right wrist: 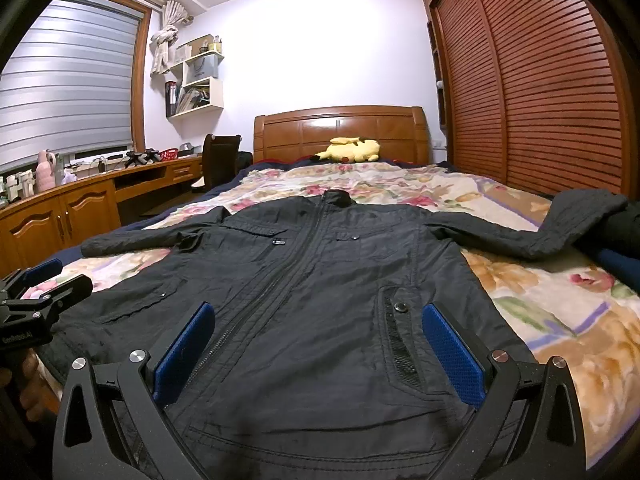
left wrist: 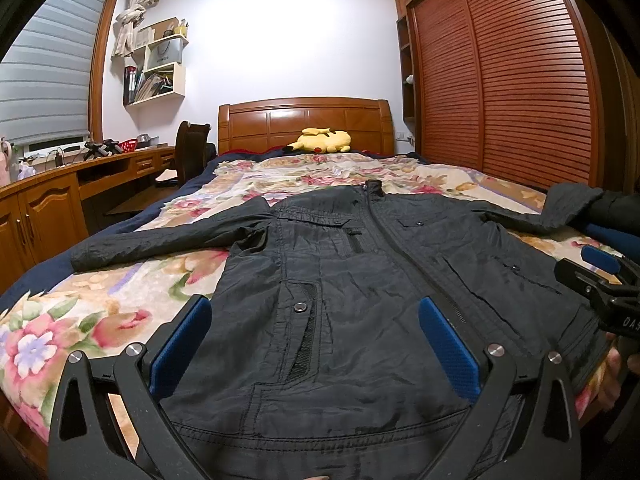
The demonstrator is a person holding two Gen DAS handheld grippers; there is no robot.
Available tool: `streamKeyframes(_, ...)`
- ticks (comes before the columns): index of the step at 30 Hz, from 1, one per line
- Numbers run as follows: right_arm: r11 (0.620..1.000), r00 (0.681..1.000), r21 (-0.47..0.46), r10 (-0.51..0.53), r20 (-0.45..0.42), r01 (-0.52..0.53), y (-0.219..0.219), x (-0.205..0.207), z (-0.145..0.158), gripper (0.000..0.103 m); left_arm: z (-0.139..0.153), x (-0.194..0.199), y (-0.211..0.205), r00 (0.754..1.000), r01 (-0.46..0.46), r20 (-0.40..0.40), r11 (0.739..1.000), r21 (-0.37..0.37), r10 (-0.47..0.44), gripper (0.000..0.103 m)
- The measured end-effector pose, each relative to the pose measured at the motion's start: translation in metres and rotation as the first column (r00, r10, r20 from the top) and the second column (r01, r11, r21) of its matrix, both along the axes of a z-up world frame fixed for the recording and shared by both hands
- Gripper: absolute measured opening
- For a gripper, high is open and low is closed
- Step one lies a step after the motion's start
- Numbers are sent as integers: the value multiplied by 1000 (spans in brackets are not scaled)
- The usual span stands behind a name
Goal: Fold large clothes
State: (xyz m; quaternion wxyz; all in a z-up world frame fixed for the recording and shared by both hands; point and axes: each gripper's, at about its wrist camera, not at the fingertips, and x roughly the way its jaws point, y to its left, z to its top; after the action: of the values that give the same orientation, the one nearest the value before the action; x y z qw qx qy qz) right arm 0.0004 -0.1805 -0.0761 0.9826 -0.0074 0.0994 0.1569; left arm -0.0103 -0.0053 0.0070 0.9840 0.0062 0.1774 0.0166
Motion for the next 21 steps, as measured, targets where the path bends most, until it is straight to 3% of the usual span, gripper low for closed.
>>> streamKeyframes(21,1000,1000,2,2,-1,-2,-1,-1,1,103,-1,0,1,1000,-3,3,1000,1,3,103)
